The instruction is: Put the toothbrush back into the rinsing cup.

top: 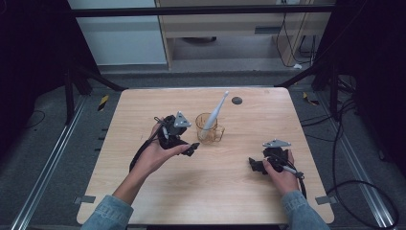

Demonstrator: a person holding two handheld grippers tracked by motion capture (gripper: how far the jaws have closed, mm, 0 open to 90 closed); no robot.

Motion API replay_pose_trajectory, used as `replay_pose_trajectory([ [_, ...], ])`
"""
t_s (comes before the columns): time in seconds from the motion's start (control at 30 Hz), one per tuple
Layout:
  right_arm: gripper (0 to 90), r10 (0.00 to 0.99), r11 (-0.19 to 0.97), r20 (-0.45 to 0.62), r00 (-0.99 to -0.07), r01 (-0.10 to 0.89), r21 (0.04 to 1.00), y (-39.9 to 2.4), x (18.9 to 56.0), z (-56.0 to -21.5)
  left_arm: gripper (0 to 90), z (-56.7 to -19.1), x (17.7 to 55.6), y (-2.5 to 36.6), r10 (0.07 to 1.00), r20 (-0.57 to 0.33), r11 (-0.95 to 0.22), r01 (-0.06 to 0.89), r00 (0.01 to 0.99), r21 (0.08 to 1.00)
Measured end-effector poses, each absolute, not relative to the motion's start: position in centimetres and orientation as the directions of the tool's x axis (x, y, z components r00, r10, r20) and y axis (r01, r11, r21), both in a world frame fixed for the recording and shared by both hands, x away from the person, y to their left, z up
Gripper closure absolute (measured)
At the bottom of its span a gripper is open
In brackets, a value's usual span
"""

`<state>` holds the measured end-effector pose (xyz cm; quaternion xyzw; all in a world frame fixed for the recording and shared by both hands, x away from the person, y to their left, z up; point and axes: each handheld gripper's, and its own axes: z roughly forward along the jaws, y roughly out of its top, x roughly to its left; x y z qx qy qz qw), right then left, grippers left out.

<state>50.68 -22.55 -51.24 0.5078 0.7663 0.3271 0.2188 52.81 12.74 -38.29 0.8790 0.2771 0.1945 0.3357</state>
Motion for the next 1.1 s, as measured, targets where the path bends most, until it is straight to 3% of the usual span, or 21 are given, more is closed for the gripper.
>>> replay_pose_trajectory([
  [0.73,0.5,0.922,0.270,-0.003,-0.388,0.635,0.724,-22.5,50.7,-51.2,3.6,-41.5,52.0,16.4,0.644,0.172,-0.615,0.370,0.745,0.697],
  [1.1,0.5,0.922,0.269,-0.002,-0.388,0.636,0.724,-22.5,50.7,-51.2,3.8,-44.0,51.9,19.8,0.707,0.181,-0.595,0.437,0.684,0.675],
])
